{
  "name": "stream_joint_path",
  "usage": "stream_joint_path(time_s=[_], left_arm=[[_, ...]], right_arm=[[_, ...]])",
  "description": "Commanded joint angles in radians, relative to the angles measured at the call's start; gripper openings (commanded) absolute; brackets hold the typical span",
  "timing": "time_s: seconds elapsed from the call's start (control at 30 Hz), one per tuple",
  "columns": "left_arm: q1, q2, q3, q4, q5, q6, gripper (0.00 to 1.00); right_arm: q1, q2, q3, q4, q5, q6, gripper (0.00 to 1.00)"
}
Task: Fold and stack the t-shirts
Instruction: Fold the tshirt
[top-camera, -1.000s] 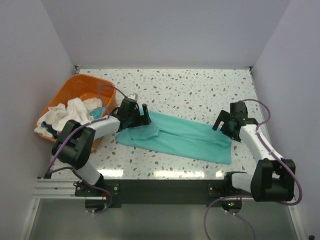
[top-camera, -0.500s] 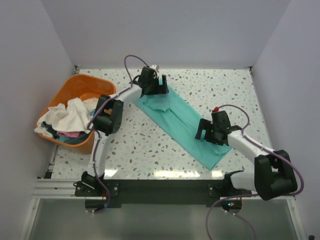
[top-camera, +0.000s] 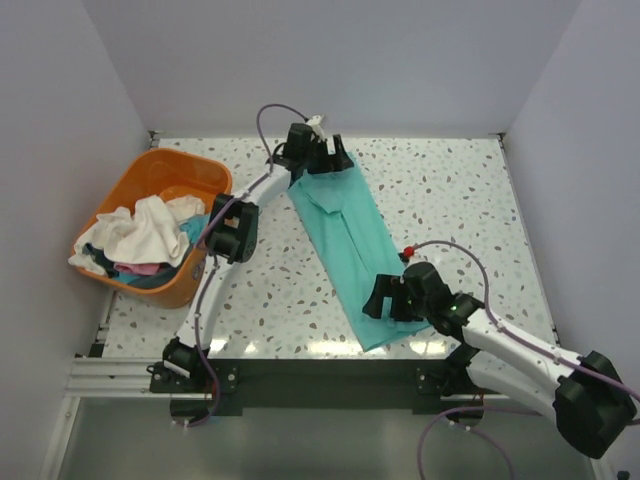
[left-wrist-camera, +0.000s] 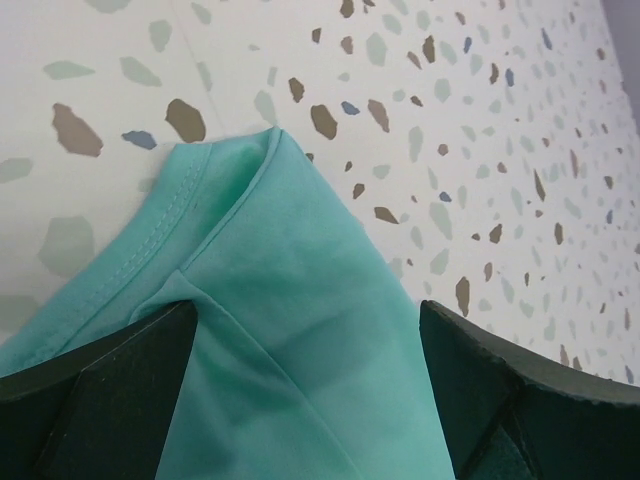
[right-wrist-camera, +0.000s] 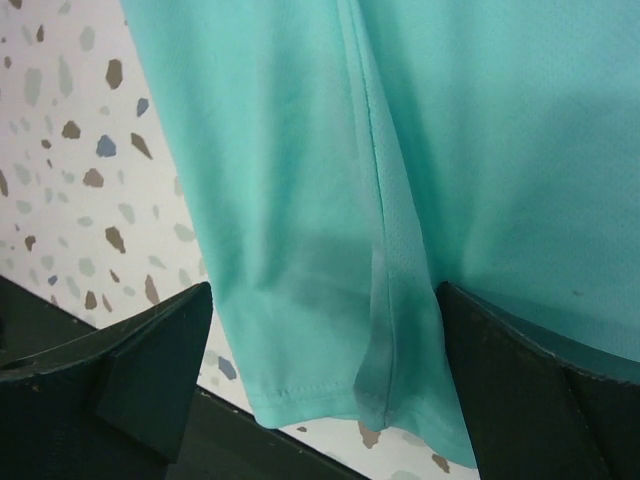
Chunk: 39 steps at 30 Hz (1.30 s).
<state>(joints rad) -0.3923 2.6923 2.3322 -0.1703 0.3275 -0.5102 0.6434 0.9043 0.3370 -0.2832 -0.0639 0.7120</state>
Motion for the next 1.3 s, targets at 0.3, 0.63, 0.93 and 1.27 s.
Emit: stream_joint_path(time_s=[0.3, 0.63, 0.93, 1.27], left_arm=[[0.018, 0.198, 0.042, 0.241, 0.156, -0.274, 1.0], [0.032, 0.127, 0.035, 0.18, 0.134, -0.234, 1.0], [0.007, -0.344, -0.167, 0.039, 0.219, -0.13, 1.0], [-0.224, -1.18, -1.181, 0.017, -0.157, -0.074, 1.0]], right_arm=[[0.313, 0.333, 0.039, 0.128, -0.082, 0.161, 0.99], [0.483, 0.438, 0.263, 0.043, 0.002, 0.164, 0.99], [0.481, 0.213, 0.45, -0.235, 0.084, 0.063, 0.99], [0.473, 0.059, 0.381, -0.539, 0.326, 0.257, 0.99]])
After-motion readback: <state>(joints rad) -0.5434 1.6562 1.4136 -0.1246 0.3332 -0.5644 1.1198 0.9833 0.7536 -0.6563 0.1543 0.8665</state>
